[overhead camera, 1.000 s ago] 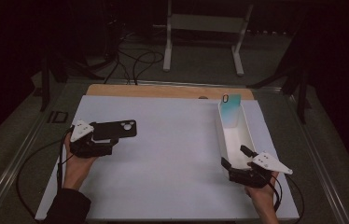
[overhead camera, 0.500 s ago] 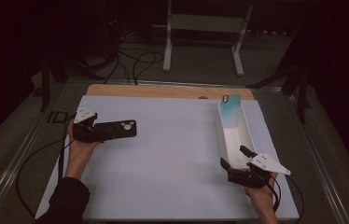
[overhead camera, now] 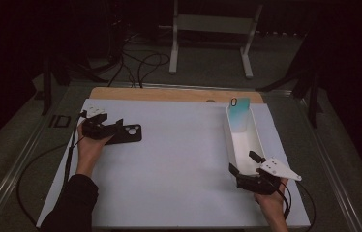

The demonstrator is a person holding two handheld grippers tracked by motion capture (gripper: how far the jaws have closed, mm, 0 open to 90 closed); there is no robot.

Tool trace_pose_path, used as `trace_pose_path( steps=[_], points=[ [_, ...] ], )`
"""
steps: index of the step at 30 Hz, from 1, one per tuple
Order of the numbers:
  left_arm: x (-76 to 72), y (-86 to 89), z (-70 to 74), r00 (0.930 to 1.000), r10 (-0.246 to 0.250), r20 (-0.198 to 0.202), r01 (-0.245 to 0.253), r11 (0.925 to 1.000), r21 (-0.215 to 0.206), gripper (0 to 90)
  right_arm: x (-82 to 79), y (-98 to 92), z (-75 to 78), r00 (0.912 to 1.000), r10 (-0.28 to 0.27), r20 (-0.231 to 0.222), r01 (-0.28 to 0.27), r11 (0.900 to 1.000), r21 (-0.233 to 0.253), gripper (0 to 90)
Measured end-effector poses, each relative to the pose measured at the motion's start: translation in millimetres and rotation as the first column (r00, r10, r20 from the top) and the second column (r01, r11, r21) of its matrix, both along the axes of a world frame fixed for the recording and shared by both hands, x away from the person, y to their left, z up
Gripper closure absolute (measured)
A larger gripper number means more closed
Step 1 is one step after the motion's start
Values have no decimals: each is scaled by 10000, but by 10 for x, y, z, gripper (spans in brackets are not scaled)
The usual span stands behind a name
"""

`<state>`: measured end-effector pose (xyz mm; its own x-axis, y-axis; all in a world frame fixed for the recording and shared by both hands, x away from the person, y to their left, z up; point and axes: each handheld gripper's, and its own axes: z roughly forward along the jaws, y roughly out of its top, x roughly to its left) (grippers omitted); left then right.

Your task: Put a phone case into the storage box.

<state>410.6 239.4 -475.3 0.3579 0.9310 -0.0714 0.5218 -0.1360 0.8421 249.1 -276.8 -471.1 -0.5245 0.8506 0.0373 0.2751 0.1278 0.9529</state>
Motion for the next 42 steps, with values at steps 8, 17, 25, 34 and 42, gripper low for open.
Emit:
trace_pose_path(
  steps=[8, 17, 25, 34, 42],
  points=[
    [172, 4, -128, 9982, 284, -525, -273, 9994, 216, 642, -5, -5, 5, 10000, 29, -5, -29, 10000, 46, 106],
    [332, -18, -342, 9857, 484, -1616, -374, 9968, 703, 900, -12, -17, 16, 10000, 16, 47, -17, 9999, 156, 106],
    [433, 13, -442, 9742, 868, -2082, -680, 9931, 958, 900, -10, -8, 10, 10000, 48, 30, -48, 9998, 170, 107],
    [479, 60, -456, 9662, 1145, -2310, -883, 9888, 1207, 900, 0, 4, -3, 10000, 82, -11, -81, 9999, 150, 108],
    [486, 93, -458, 9625, 1210, -2428, -852, 9846, 1526, 900, -4, -7, 5, 10000, 69, 24, -69, 9998, 172, 108]
  ],
)
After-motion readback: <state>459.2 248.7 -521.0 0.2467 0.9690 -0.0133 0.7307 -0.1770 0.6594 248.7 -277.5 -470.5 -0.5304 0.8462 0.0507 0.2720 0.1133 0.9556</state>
